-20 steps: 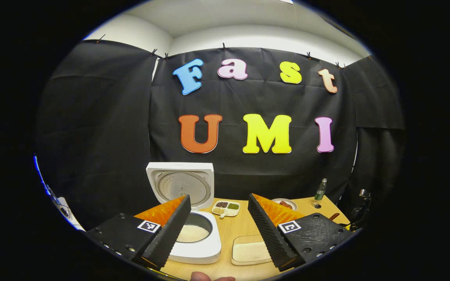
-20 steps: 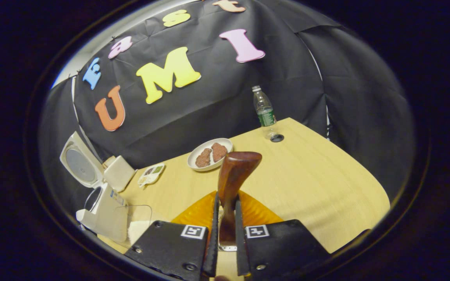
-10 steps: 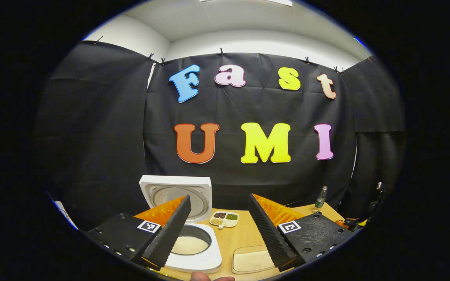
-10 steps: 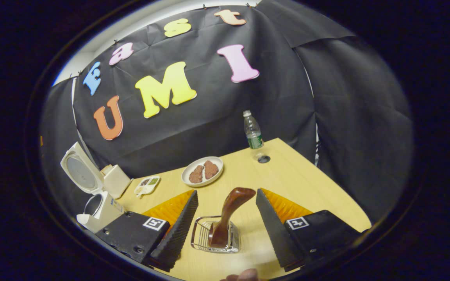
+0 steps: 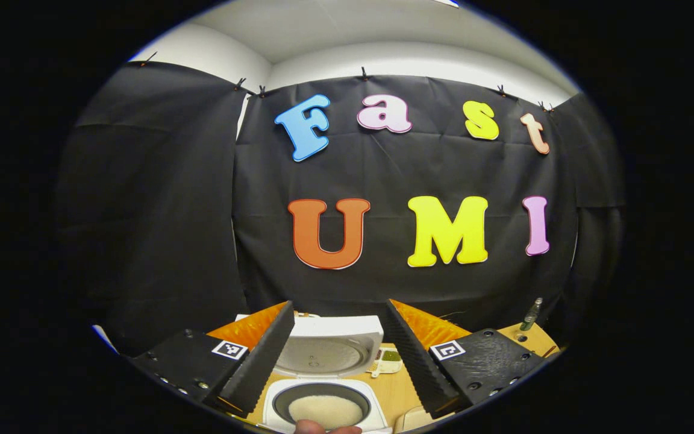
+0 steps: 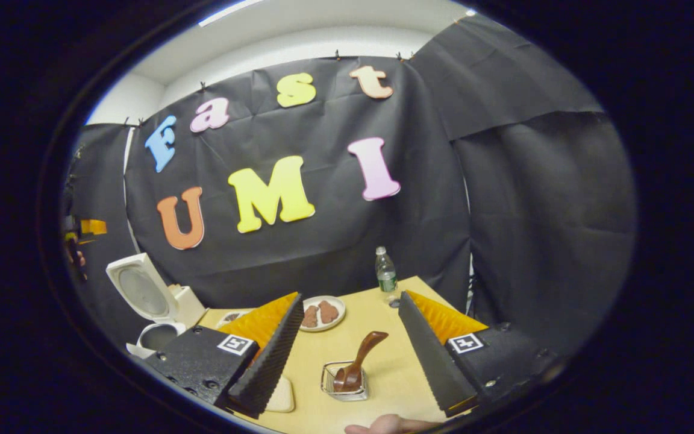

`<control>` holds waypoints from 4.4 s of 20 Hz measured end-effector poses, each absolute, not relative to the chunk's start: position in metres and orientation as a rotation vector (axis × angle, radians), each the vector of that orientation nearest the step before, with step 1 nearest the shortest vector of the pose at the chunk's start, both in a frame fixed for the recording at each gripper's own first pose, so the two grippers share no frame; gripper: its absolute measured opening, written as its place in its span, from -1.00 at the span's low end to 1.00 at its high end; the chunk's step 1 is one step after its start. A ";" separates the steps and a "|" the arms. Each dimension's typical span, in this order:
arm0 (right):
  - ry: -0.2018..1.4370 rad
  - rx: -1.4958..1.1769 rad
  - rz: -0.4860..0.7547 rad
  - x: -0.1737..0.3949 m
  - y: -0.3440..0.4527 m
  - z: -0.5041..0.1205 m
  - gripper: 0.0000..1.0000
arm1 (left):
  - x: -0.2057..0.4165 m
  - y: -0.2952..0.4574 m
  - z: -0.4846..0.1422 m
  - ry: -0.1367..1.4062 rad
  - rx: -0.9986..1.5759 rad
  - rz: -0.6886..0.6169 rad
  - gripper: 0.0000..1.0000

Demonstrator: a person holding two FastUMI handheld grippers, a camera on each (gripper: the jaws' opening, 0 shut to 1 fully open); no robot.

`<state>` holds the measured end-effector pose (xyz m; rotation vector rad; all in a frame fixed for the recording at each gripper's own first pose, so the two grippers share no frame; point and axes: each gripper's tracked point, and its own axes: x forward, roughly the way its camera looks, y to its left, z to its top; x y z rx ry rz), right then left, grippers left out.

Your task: Close the left gripper, press the button to open the rice cooker; take a wooden spoon from the chopstick holder with the right hand, scoop a spoonful of rice and pour it into the rice cooker, then put the wooden spoon back into the chopstick holder.

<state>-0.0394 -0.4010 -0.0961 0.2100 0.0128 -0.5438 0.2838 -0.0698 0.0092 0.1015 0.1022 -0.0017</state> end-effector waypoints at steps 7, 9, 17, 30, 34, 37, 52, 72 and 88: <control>0.005 0.181 -0.699 -0.112 -0.372 -0.091 1.00 | 0.368 -0.019 -0.050 0.289 0.106 0.061 0.92; 0.002 0.182 -0.740 -0.130 -0.361 -0.093 1.00 | 0.379 -0.013 -0.066 0.352 0.082 0.067 0.93; 0.030 0.195 -0.774 -0.155 -0.324 -0.101 0.97 | 0.376 -0.031 -0.087 0.446 0.056 0.024 0.94; 0.138 0.111 -0.480 -0.095 -0.243 -0.099 1.00 | 0.218 -0.050 -0.178 0.654 0.001 -0.010 0.93; 0.182 0.102 -0.427 -0.092 -0.222 -0.108 1.00 | 0.184 -0.049 -0.219 0.733 -0.046 -0.013 0.91; 0.197 0.081 -0.425 -0.097 -0.218 -0.110 1.00 | 0.171 -0.046 -0.243 0.789 -0.081 -0.007 0.92; 0.189 0.175 -0.472 -0.094 -0.227 -0.122 1.00 | 0.153 -0.046 -0.276 0.855 0.001 0.008 0.95; -0.007 0.009 -0.432 -0.050 -0.196 -0.004 0.99 | 0.128 -0.090 -0.045 0.197 -0.011 -0.193 0.89; -0.078 -0.033 -0.422 -0.149 -0.236 0.020 1.00 | -0.004 -0.210 0.006 0.033 -0.025 -0.263 0.88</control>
